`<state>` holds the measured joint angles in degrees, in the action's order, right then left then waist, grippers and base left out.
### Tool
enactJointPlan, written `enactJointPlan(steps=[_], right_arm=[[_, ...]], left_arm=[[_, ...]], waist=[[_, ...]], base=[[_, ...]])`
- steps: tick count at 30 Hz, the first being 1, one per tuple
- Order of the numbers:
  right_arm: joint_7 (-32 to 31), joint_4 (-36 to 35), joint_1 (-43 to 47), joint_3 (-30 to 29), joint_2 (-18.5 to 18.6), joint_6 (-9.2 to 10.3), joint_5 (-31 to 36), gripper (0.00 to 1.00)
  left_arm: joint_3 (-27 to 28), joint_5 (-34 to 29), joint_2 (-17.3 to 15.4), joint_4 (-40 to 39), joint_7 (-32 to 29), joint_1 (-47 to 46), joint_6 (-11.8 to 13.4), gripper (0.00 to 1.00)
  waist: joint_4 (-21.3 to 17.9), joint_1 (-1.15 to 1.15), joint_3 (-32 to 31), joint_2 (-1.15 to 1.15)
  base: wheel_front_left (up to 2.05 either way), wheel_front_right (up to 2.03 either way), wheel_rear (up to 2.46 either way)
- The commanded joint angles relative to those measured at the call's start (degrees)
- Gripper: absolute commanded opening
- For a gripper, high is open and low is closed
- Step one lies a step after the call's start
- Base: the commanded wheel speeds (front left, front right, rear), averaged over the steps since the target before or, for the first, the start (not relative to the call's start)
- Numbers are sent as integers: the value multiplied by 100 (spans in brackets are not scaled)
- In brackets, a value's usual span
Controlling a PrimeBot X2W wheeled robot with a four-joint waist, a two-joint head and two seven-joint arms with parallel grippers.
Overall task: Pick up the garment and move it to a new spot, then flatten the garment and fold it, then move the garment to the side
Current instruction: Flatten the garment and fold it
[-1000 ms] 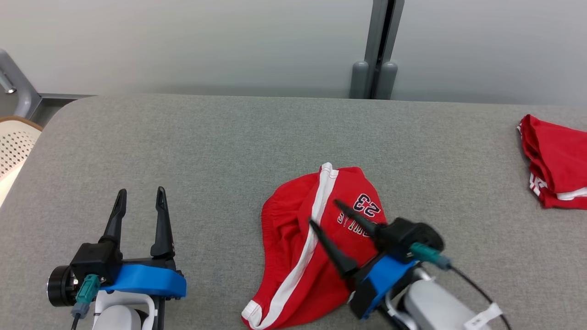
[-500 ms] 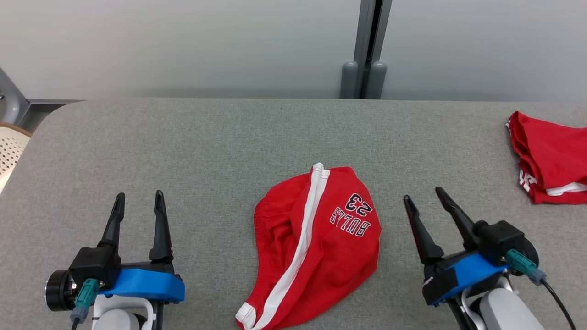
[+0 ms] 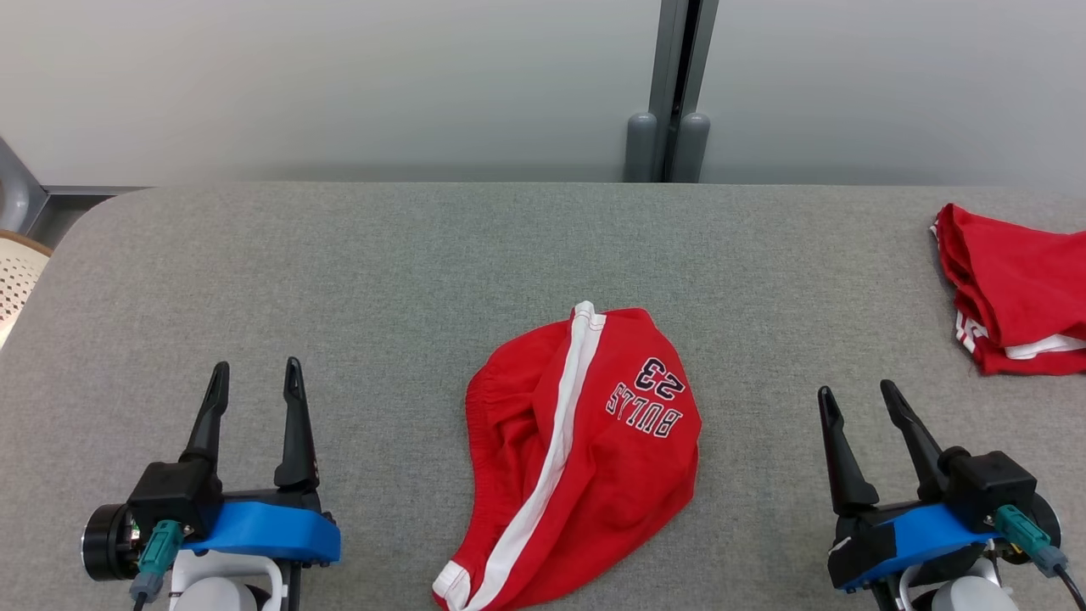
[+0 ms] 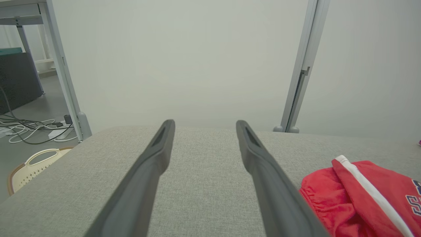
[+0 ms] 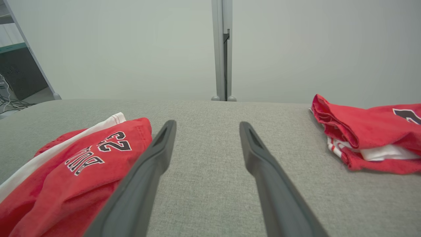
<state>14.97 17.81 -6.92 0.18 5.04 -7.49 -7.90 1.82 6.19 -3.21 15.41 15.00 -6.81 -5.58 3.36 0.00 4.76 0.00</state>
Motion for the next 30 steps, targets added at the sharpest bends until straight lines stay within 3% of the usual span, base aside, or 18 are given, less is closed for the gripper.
enactJointPlan(steps=[1,10,17,23,30], right_arm=[[12,-29,58,-28,-24,0,46,100],[-104,-92,-239,102,-46,0,152,100],[-411,64,-1207,937,201,0,32,100],[-840,597,-2309,1786,360,0,-219,100],[-1629,1776,-3276,2654,411,0,-651,100]], left_arm=[[19,-22,6,-12,25,40,14,100],[-16,-24,16,-19,25,8,34,100],[-124,10,22,3,25,-139,25,100],[-180,75,26,18,25,-253,39,100],[-315,156,32,76,25,-347,57,100]], waist=[[3,0,-1,0],[41,0,31,0],[142,0,161,0],[330,0,312,0],[588,0,429,0]], base=[[0,0,0],[0,0,0],[0,0,0],[0,0,0],[0,0,0]])
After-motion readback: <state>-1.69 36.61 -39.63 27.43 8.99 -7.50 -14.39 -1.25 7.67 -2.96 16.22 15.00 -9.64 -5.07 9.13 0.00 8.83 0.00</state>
